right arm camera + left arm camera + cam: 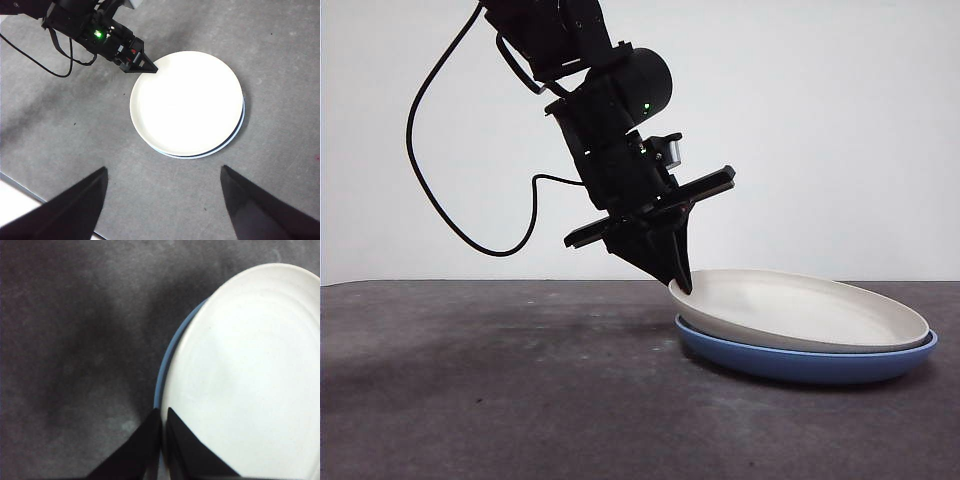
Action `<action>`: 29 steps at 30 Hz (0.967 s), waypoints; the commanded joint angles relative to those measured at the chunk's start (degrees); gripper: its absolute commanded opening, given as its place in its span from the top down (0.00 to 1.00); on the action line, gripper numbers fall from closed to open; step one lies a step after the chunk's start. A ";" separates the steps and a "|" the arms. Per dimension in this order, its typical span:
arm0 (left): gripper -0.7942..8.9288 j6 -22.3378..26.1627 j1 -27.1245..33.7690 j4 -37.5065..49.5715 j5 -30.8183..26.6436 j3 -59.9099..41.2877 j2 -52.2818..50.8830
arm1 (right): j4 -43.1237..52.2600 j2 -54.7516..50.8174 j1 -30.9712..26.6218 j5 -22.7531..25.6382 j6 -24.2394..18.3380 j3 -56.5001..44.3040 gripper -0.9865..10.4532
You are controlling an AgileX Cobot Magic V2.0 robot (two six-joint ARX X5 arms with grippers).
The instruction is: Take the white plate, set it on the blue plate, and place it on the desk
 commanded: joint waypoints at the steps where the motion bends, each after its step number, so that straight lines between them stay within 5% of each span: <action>1: 0.91 0.35 -0.96 0.77 0.11 1.86 1.27 | 0.20 0.26 0.17 0.20 0.61 1.07 0.60; 11: 0.63 0.52 -2.16 0.44 0.13 1.86 1.27 | 0.17 0.26 0.17 0.17 0.63 1.07 0.60; 20: 0.62 0.83 -1.90 -4.24 0.13 4.46 -0.02 | -0.07 0.26 0.17 0.20 0.63 1.07 0.60; 29: 0.62 3.82 0.37 -6.38 0.11 4.50 -12.46 | -0.04 0.28 0.17 1.64 0.61 1.07 0.60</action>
